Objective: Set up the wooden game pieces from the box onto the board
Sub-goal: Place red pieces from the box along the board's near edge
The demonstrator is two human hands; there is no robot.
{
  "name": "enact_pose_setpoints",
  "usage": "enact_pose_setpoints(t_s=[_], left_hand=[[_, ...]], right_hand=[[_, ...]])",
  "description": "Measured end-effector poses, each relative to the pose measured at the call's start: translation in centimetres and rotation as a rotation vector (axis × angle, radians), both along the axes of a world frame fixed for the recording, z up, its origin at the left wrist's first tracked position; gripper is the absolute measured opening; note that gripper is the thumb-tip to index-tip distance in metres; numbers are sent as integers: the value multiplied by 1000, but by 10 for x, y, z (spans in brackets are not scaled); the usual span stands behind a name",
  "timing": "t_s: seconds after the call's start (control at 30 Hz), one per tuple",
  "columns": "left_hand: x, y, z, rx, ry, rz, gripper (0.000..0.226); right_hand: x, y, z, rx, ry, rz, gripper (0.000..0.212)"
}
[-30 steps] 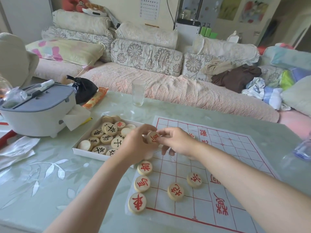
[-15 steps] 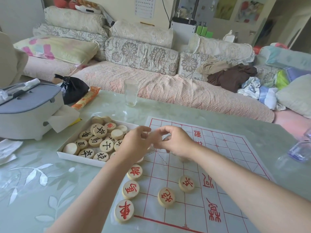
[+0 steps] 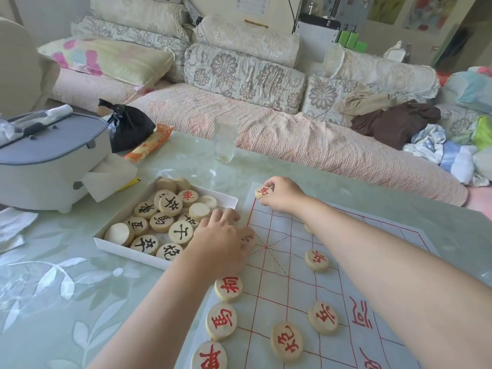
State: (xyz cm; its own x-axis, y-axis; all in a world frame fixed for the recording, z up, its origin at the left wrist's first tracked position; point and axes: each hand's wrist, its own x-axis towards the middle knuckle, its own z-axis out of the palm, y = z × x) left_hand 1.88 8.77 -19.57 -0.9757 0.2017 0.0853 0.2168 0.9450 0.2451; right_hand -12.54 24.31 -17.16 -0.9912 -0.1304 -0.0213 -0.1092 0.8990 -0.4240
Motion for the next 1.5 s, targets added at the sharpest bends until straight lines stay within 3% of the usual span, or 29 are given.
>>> enact_pose_setpoints(t_s=[0.13,0.4,0.53,0.67,0.87,1.1,1.23,1.5], left_hand=[[-2,-4,-3,36,12,-9,38],[-7,-13,2,209,54,40,40],[-7,-35,6,206,112,143,38],[0,-68,6,183,84,281,38],[18,-107,3,79,30,390,40],[29,-127,4,209,14,309,47],[29,-131,7,352,24,334,50],[25,-125,12,527,147,360,52]], right_hand=[[-10,-6,-12,37,-7,-19,33],[-11,-10,-9,57,-47,-17,65],[3,-27,7,19,29,46,47],[26,-68,18,-68,63,247,32],[43,-128,19,-11,33,351,35],[45,-154,3,162,17,323,38],[48,-155,3,141,49,322,35],[67,-146,28,-123,63,447,46]])
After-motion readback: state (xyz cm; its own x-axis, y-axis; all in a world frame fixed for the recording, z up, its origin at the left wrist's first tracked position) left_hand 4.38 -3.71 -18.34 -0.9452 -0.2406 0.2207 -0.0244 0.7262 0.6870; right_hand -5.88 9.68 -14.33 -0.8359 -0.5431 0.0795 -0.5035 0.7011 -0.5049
